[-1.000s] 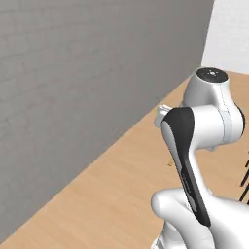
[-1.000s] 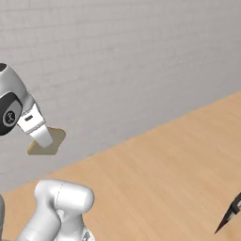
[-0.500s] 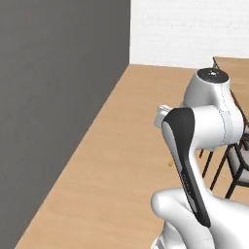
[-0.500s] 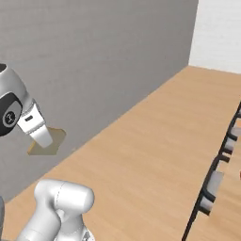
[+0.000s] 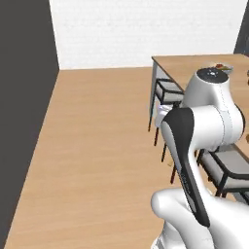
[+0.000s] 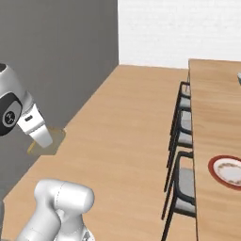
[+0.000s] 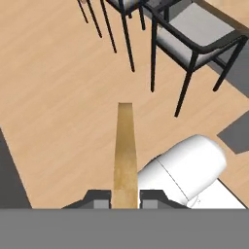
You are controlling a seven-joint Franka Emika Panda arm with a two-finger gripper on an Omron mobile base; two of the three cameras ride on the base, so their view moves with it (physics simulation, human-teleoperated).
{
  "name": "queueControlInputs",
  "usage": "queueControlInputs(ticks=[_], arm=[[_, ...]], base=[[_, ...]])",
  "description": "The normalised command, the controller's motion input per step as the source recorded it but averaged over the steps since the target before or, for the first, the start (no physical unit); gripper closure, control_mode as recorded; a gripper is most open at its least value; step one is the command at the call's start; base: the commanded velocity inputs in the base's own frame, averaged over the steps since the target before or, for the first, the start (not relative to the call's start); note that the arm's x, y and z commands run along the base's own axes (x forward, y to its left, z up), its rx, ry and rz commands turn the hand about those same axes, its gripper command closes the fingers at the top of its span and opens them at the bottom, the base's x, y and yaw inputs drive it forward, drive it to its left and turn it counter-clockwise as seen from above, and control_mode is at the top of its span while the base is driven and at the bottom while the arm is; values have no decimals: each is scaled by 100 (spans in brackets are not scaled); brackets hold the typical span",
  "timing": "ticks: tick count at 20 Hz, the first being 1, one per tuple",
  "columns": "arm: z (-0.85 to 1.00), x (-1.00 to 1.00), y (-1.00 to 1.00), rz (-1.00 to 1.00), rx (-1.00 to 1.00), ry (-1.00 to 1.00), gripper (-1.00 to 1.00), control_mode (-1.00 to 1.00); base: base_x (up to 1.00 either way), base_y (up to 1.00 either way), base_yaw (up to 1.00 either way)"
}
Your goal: Start the toaster. Once the lever pops up, take the bread to the plate on the dining counter.
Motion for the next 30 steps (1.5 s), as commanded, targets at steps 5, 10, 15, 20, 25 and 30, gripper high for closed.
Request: queueControlInputs(ticks=[5,10,15,20,25,30], arm=[[0,0,0,0,0,0,100,100],[0,0,0,0,0,0,100,100],[0,0,0,0,0,0,100,100],[0,0,0,0,0,0,100,100],[0,0,0,0,0,0,100,100],[0,0,0,0,0,0,100,100]], base=[[72,23,-61],[60,26,-62],[30,32,-63],[13,34,-64],[7,44,-64],[2,60,-62]])
